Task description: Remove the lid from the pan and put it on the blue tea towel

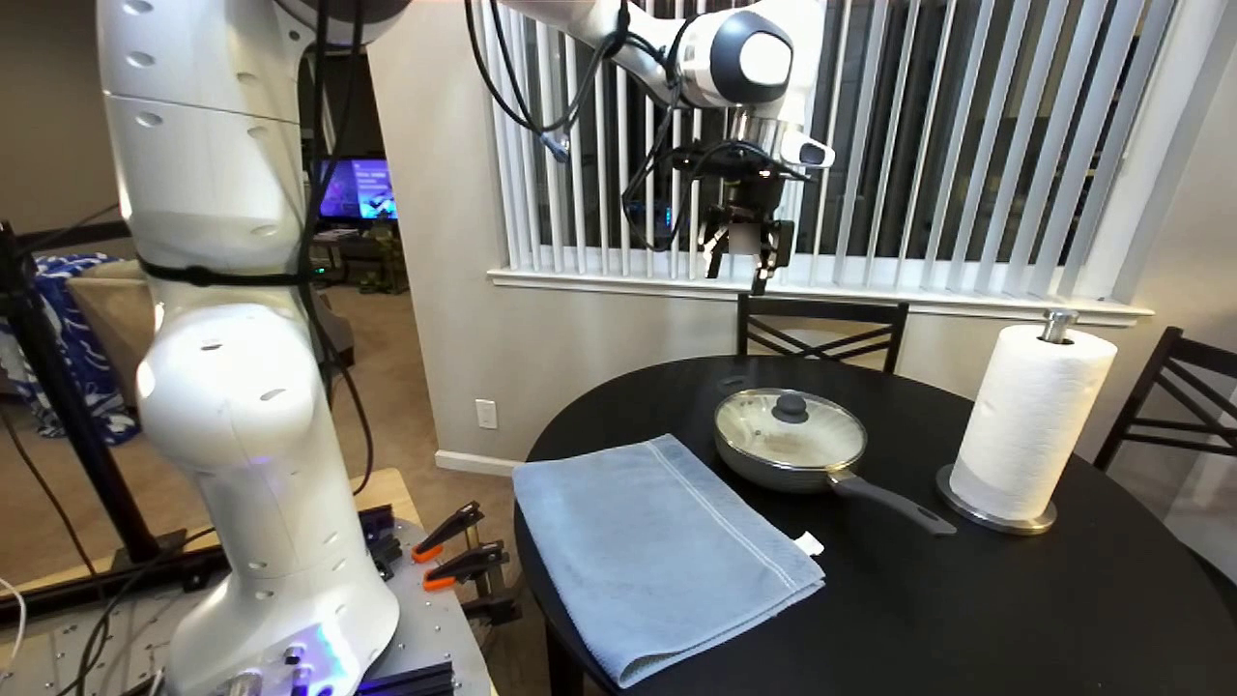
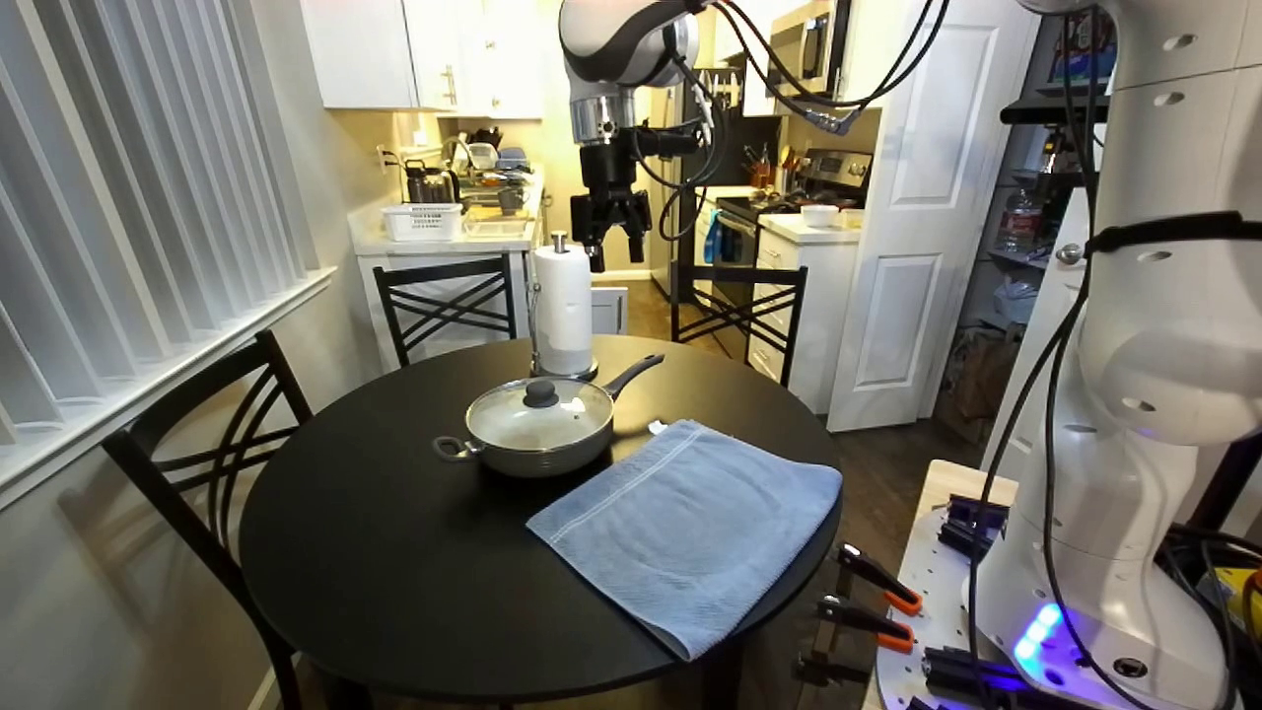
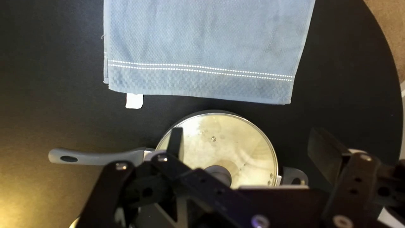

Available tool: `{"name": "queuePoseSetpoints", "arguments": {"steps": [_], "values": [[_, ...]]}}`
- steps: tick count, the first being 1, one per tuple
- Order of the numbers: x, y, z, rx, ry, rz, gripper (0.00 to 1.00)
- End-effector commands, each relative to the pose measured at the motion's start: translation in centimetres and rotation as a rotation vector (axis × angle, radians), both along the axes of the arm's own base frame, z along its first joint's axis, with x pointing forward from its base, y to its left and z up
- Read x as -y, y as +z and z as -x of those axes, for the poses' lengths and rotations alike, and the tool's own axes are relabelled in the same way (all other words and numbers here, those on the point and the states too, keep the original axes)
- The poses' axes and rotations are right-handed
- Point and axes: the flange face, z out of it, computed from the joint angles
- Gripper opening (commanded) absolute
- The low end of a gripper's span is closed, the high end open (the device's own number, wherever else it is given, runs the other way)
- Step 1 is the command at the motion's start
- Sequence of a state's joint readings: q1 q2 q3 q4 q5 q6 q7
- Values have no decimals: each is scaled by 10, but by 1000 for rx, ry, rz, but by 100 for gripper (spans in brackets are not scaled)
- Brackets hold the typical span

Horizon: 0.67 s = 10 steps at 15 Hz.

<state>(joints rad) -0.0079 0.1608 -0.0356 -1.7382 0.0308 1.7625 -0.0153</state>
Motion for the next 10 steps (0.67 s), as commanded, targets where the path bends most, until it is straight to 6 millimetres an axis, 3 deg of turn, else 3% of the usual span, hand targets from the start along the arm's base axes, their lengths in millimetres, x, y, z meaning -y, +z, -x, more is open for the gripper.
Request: {"name": "queuePoseSetpoints", "arguments": {"steps": [1,3,5,10], "values": [[0,1,0,-1,0,0,100],[0,1,0,-1,0,0,100],[-13,-24,-22,15,-15,25,100],[-40,-133,-80,111,-104,77,100]]}}
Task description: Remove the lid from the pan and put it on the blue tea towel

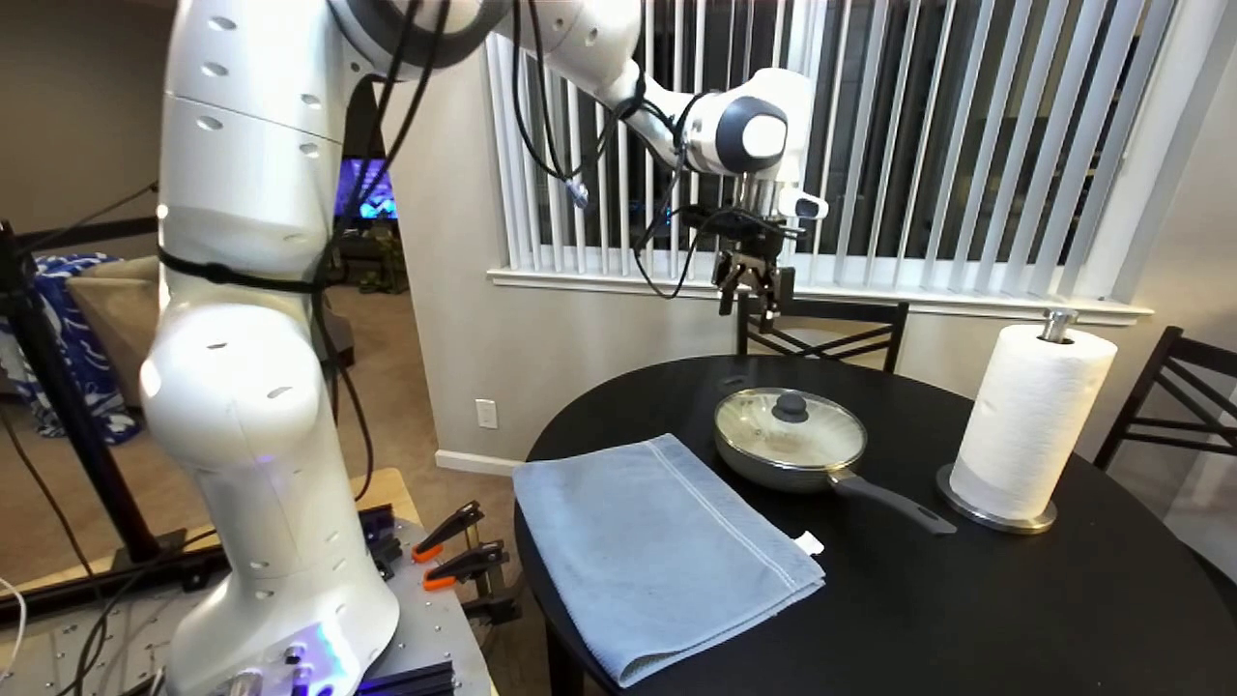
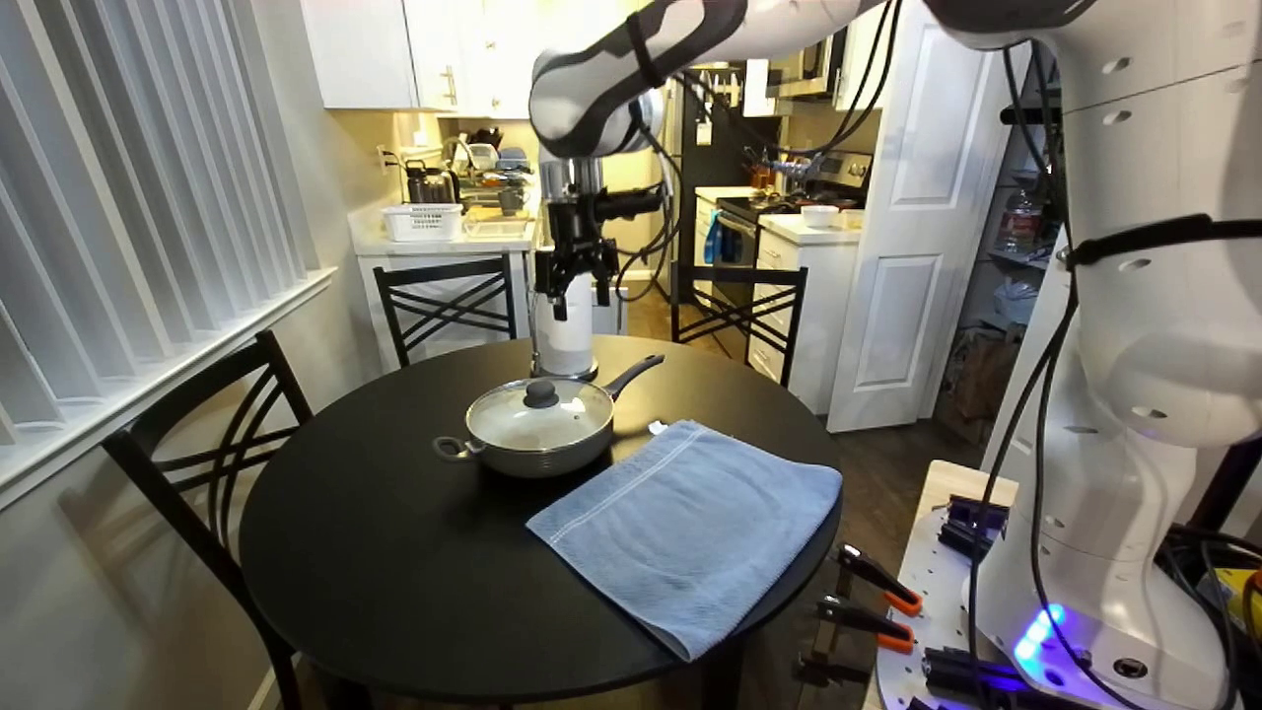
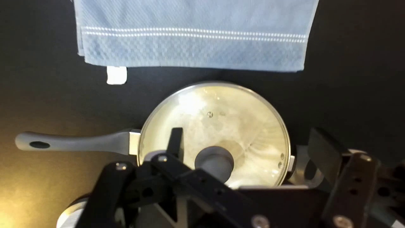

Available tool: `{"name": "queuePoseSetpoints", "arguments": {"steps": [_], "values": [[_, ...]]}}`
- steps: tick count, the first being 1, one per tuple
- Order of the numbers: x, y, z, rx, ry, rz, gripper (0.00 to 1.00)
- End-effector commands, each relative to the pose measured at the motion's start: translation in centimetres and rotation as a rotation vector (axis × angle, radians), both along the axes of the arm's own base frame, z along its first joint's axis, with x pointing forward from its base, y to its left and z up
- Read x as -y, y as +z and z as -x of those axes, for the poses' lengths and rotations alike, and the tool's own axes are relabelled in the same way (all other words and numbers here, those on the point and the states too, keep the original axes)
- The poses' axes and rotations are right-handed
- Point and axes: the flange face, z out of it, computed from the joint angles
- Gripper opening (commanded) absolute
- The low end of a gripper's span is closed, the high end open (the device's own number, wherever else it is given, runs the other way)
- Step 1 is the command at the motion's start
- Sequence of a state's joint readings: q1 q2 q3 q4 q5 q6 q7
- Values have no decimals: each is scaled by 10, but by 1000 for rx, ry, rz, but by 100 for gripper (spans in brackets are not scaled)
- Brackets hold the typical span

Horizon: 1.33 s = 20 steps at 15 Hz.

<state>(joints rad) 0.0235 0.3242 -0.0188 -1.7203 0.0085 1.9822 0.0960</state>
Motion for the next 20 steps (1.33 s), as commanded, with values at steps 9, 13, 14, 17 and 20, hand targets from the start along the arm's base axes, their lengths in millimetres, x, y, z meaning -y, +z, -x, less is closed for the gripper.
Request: {"name": "queuePoseSetpoints", "arguments": {"steps": [9,13,14,17,20], "values": [[9,-125,-92,155,-206,69,100],[19,-137,-101,142,-223,79,100],[20,-143,-102,128,-224,74,100],[20,-157,-103,83,-215,37,100],[14,-164,-102,42,-210,-4,100]]}}
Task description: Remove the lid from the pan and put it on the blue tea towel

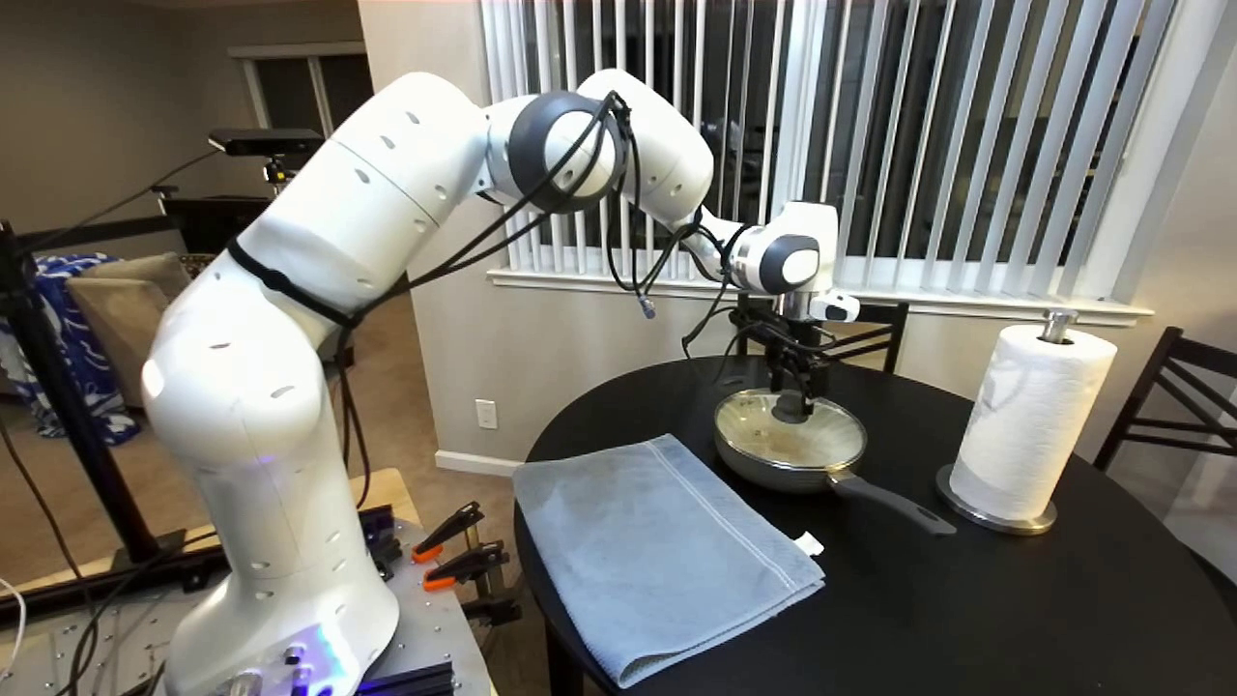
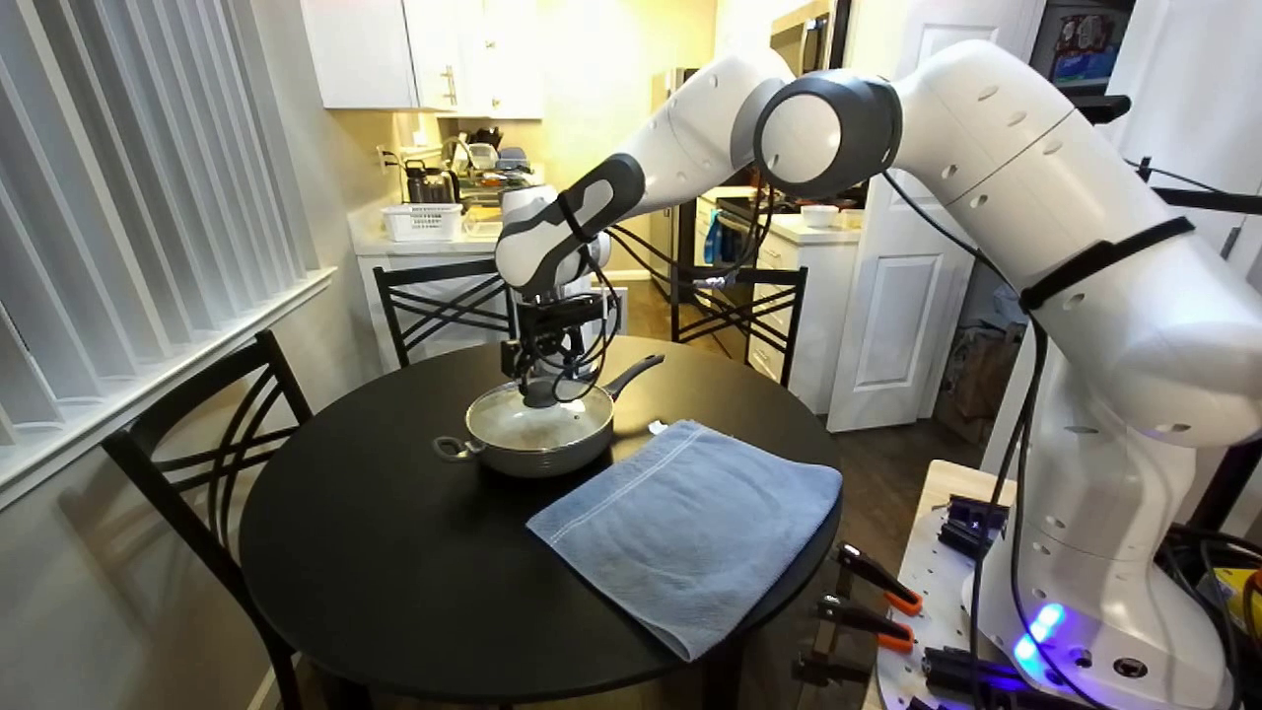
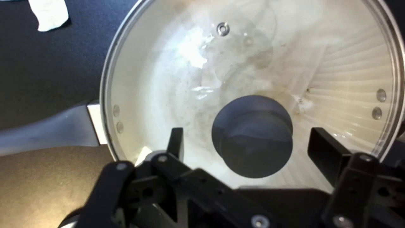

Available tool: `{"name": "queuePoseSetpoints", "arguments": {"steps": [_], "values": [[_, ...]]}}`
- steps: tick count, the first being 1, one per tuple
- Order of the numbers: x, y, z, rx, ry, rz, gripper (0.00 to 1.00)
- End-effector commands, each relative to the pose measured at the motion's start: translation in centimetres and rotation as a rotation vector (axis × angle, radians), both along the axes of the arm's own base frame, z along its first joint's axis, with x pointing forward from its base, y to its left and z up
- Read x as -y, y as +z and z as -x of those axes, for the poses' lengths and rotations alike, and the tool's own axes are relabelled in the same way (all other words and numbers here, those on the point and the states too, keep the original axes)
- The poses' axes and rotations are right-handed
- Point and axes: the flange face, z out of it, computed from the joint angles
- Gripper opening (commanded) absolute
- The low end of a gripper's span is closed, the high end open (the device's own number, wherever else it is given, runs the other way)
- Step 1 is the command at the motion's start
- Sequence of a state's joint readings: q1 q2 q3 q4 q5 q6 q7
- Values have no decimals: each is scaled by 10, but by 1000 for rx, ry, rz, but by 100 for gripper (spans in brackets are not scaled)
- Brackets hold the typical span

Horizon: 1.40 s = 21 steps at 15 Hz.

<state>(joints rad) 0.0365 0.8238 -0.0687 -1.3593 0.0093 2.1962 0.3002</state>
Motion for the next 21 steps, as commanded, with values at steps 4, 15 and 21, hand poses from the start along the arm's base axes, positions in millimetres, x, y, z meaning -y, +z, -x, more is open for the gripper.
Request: {"name": "queuePoseSetpoints", "arguments": {"steps": [4,15,21], "values": [[-5,-8,-4,-56,-1,-66,100],[-9,-22,-17,-32,4,-58,100],[-6,-15,-23,-14,-5,-50,100]]}}
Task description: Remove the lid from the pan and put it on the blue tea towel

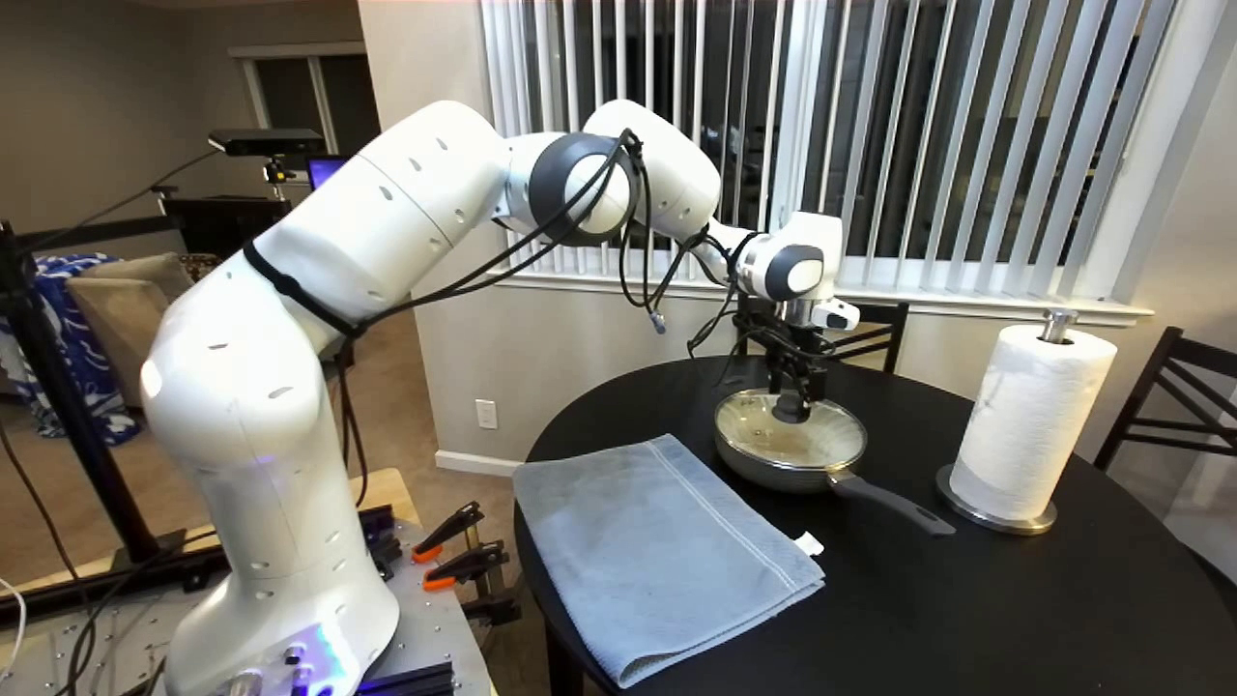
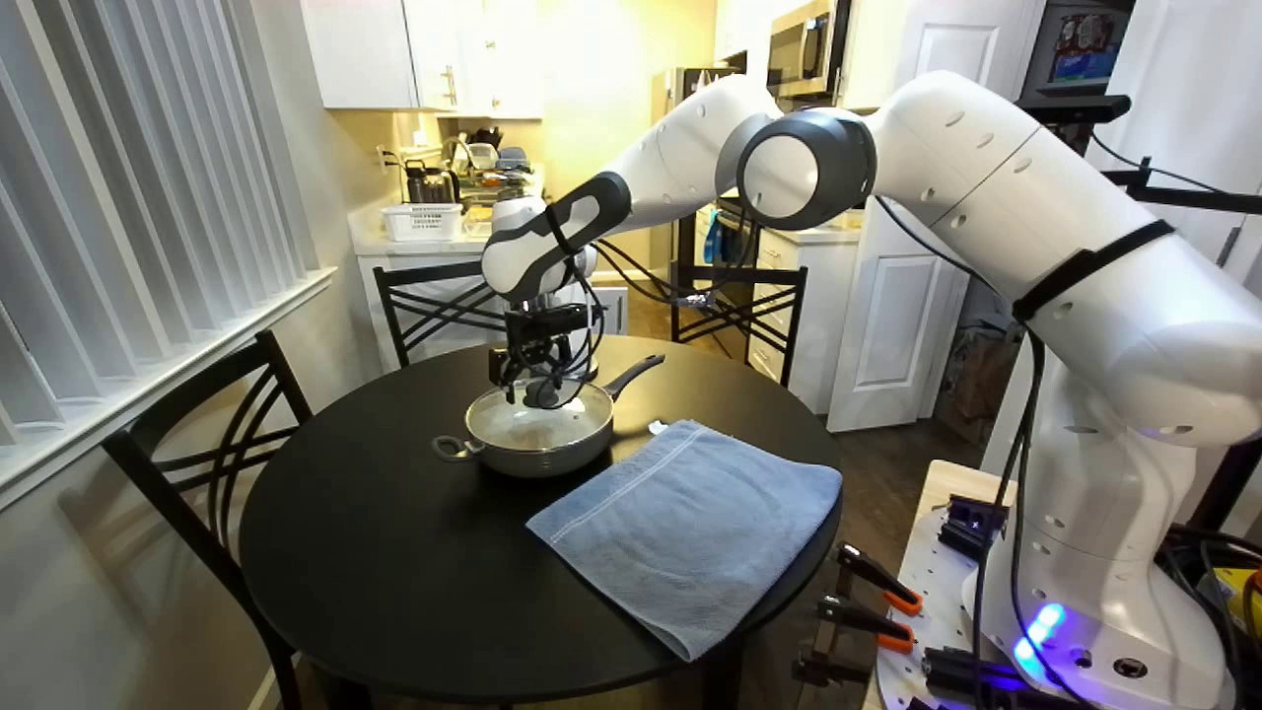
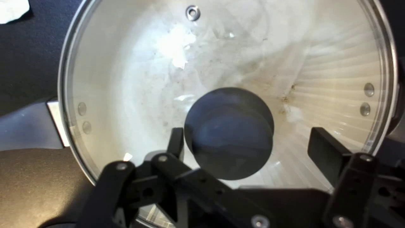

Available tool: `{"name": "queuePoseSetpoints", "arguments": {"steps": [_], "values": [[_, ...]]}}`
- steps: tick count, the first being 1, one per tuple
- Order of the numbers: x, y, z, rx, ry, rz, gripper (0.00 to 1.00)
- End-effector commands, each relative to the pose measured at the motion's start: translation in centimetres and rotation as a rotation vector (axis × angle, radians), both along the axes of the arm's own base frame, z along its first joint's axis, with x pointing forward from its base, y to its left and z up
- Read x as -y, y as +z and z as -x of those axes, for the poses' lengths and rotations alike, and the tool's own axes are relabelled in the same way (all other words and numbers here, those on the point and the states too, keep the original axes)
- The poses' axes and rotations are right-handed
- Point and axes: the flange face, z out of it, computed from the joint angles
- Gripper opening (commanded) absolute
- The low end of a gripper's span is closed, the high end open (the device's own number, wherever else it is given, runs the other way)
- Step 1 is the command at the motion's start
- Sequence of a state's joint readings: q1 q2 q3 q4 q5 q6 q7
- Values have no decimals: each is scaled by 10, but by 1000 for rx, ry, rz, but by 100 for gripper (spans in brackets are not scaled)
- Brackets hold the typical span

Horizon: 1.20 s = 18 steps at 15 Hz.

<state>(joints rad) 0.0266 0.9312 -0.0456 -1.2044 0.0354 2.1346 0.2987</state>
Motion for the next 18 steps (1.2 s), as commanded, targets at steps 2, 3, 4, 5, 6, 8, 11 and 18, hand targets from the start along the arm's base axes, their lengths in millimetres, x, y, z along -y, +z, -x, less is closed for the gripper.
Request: {"name": "queuePoseSetpoints", "arguments": {"steps": [2,3,4,5,6,8,11,18], "values": [[5,1,-2,-2,-4,-13,95],[6,1,-2,-2,-6,-14,72],[7,2,-2,-1,-7,-13,70],[8,3,-2,1,-8,-13,68],[10,5,-2,4,-10,-14,63],[13,9,-3,10,-14,-16,49],[22,14,-3,17,-27,-18,33],[16,39,7,36,9,-20,33]]}}
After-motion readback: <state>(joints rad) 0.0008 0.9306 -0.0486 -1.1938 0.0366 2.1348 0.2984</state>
